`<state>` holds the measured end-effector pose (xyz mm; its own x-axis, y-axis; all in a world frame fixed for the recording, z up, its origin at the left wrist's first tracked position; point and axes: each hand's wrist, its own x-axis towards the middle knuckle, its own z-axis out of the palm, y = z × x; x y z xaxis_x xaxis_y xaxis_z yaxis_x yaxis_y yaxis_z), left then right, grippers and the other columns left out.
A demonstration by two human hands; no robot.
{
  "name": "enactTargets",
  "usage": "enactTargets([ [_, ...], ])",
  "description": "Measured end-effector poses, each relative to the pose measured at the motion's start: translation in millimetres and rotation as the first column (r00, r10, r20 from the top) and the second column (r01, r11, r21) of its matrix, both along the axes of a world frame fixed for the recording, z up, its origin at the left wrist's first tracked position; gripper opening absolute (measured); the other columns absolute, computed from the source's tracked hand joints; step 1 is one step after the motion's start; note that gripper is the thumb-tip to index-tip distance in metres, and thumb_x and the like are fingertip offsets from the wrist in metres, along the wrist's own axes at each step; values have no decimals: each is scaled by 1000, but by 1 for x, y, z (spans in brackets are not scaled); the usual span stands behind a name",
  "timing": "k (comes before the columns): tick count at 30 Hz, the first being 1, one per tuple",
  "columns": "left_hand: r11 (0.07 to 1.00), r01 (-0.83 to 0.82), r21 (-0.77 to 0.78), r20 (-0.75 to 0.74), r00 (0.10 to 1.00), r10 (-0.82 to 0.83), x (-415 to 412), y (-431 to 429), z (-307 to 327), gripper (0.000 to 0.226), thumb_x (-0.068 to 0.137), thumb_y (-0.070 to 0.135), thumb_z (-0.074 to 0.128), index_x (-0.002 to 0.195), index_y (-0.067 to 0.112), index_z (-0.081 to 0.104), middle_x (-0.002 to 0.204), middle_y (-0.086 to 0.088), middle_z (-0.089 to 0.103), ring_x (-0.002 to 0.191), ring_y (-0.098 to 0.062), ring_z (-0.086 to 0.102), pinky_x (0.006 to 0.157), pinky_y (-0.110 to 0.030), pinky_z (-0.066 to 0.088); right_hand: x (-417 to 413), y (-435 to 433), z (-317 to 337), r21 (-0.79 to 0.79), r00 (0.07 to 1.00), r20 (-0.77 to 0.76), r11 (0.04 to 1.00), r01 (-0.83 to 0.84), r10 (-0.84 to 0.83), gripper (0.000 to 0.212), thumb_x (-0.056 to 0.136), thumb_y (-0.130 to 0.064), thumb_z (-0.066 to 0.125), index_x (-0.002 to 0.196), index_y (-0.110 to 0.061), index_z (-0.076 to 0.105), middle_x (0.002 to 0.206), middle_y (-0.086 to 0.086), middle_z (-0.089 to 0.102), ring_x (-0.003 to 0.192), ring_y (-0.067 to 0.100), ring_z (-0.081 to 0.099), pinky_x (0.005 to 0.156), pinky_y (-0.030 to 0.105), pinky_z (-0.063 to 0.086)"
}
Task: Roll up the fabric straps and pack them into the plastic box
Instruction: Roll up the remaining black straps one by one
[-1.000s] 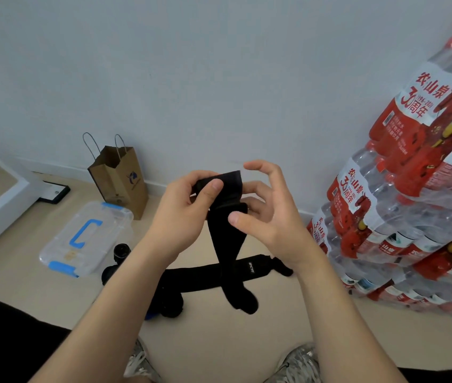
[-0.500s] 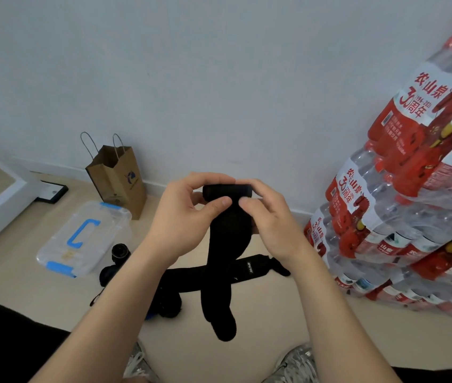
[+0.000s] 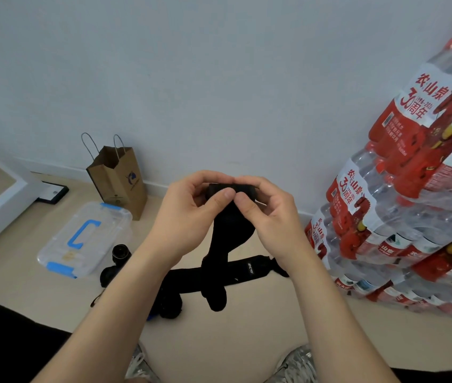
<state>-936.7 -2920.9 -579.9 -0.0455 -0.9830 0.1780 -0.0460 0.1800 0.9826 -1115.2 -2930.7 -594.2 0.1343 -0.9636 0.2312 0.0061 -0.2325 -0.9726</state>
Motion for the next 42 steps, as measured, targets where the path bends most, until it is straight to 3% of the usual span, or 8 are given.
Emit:
enactTargets([
  [4, 998, -64, -18, 16, 998, 64, 6, -2, 1, 27, 92, 6, 84, 113, 22, 77, 107, 2, 80, 104, -22, 77, 96, -51, 64, 3, 0, 1, 91, 1000, -30, 996, -4, 6, 29, 107, -42, 63, 129, -27, 72, 107, 7, 82, 104, 23, 80, 89, 41, 65],
  [13, 1000, -19, -18, 105, 994, 20, 7, -3, 1, 19, 106, 30, 68, 123, 26, 75, 106, 7, 81, 105, -12, 77, 97, -40, 63, 5, 0, -1, 75, 1000, -16, 997, -25, 26, 25, 109, -12, 62, 126, -27, 72, 103, 8, 83, 97, 25, 82, 79, 32, 65],
  [17, 996, -42, -80, 291, 955, 64, 10, -4, -1, 16, 106, 26, 68, 117, 23, 79, 100, 11, 81, 98, -8, 76, 91, -39, 62, 4, 1, 1, 139, 999, -25, 990, -25, 29, 24, 108, -22, 63, 130, -29, 73, 104, 10, 83, 100, 28, 81, 86, 46, 67],
  [23, 997, 42, -72, 219, 975, -25, 5, 1, -4, 19, 108, 16, 65, 125, 23, 71, 111, 9, 79, 107, -12, 75, 91, -34, 63, 6, 1, -2, 205, 999, 39, 979, -1, -7, 30, 109, -41, 59, 125, -21, 73, 111, 12, 81, 108, 33, 78, 98, 66, 60],
  [28, 996, -27, 88, 222, 975, 7, -5, 4, -3, 32, 114, 47, 40, 126, 24, 58, 116, 9, 72, 109, -5, 68, 97, -34, 53, 11, 0, -6, 57, 988, -143, 996, 62, -54, 23, 114, -19, 51, 129, -18, 68, 121, 2, 78, 120, 20, 72, 109, 54, 54],
  [33, 998, -54, 13, 260, 964, 49, -15, 9, -4, 27, 117, 35, 37, 123, 13, 51, 102, 7, 65, 83, 5, 62, 75, -21, 46, 23, 5, -8, 108, 987, -134, 989, 103, -88, 43, 117, -36, 41, 156, -26, 53, 157, -11, 57, 147, 1, 48, 127, 34, 37],
  [37, 998, -57, -21, 225, 972, 61, -20, 14, -9, 20, 117, 31, 37, 122, 13, 45, 102, 8, 61, 85, 7, 60, 75, -13, 47, 32, 6, -5, 198, 991, -120, 977, 85, -62, 54, 117, -48, 36, 167, -32, 37, 170, -21, 37, 148, -15, 31, 120, 15, 25],
  [42, 994, -53, 97, 213, 977, 31, -7, 8, -10, 19, 115, 34, 40, 124, 20, 49, 105, 4, 67, 90, 5, 64, 85, -28, 51, 24, 4, -4, 102, 975, -219, 992, 68, -44, 38, 115, -35, 51, 149, -24, 60, 143, -7, 68, 136, 9, 61, 119, 43, 47],
])
